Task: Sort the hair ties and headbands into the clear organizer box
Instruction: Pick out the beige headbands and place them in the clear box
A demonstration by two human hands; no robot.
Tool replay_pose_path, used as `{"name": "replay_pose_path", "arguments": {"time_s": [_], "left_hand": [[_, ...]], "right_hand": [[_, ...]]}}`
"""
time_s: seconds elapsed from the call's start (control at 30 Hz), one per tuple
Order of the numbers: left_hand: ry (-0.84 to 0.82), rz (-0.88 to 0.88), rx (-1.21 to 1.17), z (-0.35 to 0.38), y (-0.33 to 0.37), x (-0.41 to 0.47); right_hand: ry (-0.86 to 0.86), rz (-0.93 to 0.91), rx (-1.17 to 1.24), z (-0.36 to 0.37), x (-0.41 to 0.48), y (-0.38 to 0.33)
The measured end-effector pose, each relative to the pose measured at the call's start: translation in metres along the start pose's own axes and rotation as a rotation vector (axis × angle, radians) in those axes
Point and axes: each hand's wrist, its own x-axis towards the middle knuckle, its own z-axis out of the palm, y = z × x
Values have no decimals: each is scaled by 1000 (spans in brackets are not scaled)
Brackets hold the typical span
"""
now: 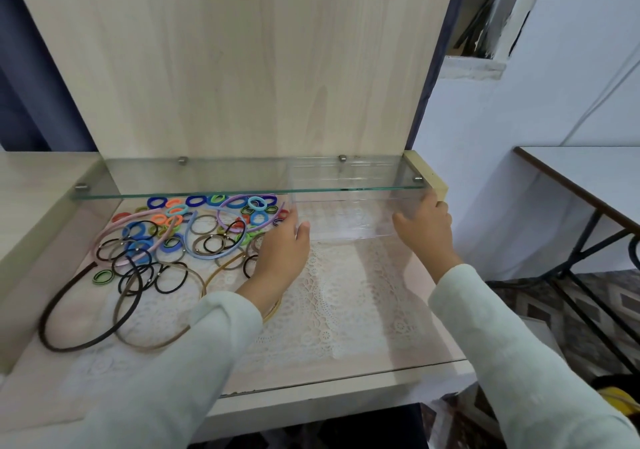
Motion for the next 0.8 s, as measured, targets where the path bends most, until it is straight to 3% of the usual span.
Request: {"name": "replay_pose_path", "arguments": {"time_s": [0.8], "left_hand": [[-88, 28, -307, -2, -26, -54]], "right_hand": [[115, -63, 58, -4, -56, 42]]}}
